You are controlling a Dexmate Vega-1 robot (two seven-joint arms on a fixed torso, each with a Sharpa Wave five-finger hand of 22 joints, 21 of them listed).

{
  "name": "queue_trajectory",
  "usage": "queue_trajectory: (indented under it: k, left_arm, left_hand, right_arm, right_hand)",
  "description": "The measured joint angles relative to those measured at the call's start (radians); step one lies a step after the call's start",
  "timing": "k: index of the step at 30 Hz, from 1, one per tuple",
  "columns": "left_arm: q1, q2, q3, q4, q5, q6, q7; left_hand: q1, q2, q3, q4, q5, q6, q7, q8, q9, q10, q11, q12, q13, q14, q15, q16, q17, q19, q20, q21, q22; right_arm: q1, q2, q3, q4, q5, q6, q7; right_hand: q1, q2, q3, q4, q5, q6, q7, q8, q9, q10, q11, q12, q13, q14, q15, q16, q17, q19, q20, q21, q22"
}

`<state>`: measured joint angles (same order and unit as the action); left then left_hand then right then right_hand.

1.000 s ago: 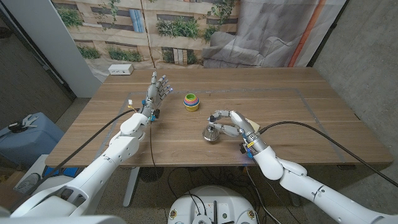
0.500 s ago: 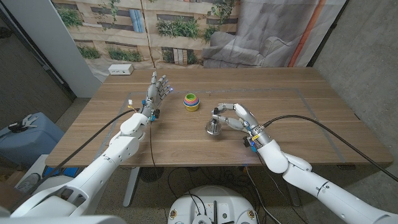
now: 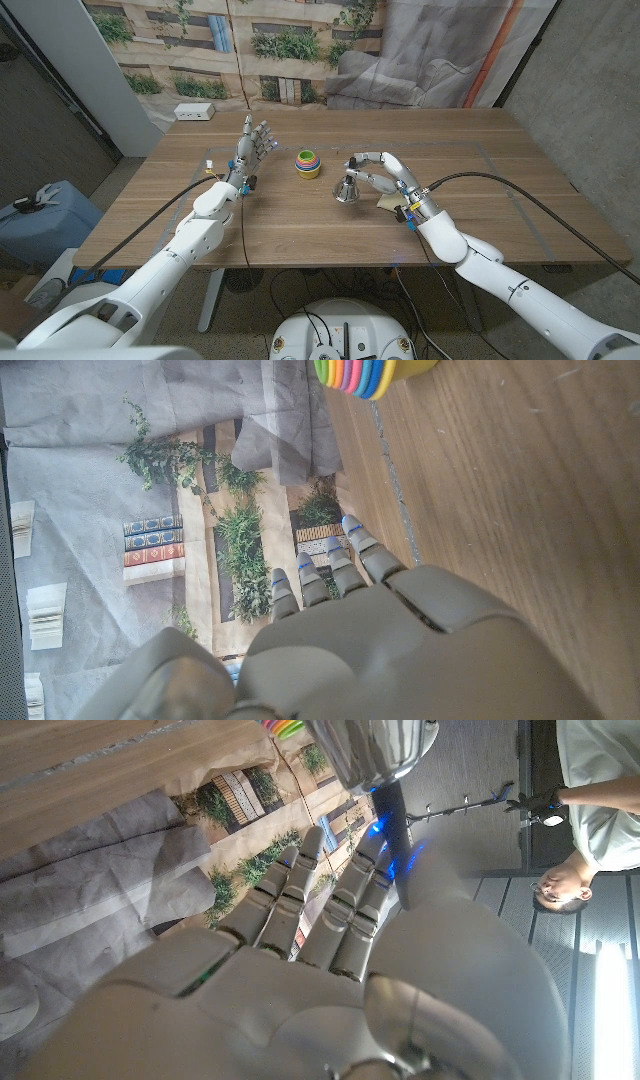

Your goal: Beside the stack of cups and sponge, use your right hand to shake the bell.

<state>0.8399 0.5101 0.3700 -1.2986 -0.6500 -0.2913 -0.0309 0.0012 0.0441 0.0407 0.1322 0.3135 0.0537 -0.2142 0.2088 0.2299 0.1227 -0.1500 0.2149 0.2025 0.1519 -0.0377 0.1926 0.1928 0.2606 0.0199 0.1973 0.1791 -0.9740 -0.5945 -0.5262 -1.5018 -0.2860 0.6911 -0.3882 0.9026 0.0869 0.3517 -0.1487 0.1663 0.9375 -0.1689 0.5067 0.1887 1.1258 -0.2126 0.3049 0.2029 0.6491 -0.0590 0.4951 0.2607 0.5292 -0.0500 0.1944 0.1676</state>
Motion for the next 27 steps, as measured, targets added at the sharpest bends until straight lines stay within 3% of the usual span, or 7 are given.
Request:
queue_trajectory:
  k: [13, 27]
  left_arm:
    - [0.0, 0.0, 0.0, 0.0, 0.0, 0.0, 0.0]
    - [0.0, 0.0, 0.0, -0.001, 0.0, 0.001, 0.0]
  left_hand:
    - [0.0, 0.0, 0.0, 0.0, 0.0, 0.0, 0.0, 0.0, 0.0, 0.0, 0.0, 0.0, 0.0, 0.0, 0.0, 0.0, 0.0, 0.0, 0.0, 0.0, 0.0]
    - [0.0, 0.0, 0.0, 0.0, 0.0, 0.0, 0.0, 0.0, 0.0, 0.0, 0.0, 0.0, 0.0, 0.0, 0.0, 0.0, 0.0, 0.0, 0.0, 0.0, 0.0]
  right_arm:
    - [0.032, 0.022, 0.02, 0.032, 0.098, -0.022, 0.075]
    - [0.062, 0.039, 0.023, 0.052, 0.23, -0.106, 0.161]
  right_hand:
    - [-0.011, -0.002, -0.003, 0.003, 0.004, 0.005, 0.005, -0.003, 0.0, 0.007, 0.0, 0.0, 0.0, 0.011, -0.003, -0.002, 0.001, 0.0, 0.0, 0.0, 0.0]
    - [-0.032, 0.0, -0.01, 0.01, 0.004, 0.02, 0.023, 0.0, -0.004, 0.027, -0.002, 0.0, 0.002, 0.02, -0.005, -0.005, -0.001, 0.0, 0.0, 0.0, 0.0]
